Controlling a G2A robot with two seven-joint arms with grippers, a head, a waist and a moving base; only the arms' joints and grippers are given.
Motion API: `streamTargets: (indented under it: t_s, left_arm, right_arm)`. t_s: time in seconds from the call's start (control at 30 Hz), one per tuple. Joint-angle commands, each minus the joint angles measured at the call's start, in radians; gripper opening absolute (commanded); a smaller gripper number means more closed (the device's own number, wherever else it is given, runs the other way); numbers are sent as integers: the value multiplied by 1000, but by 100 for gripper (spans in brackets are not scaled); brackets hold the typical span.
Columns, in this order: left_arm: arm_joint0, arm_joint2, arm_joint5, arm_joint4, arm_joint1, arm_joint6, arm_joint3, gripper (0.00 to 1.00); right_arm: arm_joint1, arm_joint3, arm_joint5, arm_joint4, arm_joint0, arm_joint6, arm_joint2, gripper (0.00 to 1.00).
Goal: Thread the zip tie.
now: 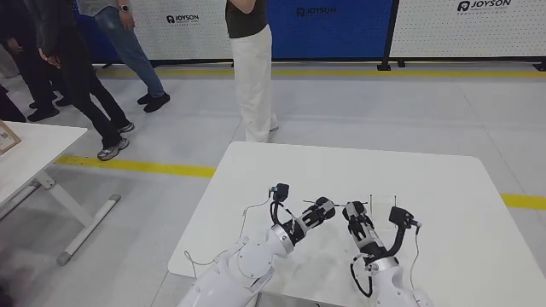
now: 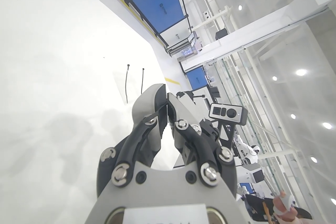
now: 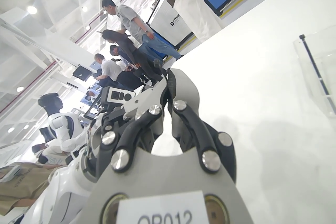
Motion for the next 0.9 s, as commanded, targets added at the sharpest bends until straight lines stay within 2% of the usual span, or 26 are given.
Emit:
streamTargets:
  t_s: [0.0,0.57,0.73,0.8,0.87]
  left_arm:
    - [-1,0,1,0,0,1,1,0]
    - [0,0,-18,-3,0,-26,-3,0]
    - [-3,2,-6,2,0,-28,-2,1]
    - [-4,3,0,3,0,-29,0,26]
    - [-5,3,2,4,-1,-28,-1,33]
  right_arm:
    - [0,0,0,-1,-1,-2,0,0]
    - [1,4,4,-13,11,26,-9,0]
    - [1,2,2,-12,11,25,-9,0]
    - [2,1,7,-20,10,19,-7,0]
    - [2,-2,16,-31,8,13,-8,0]
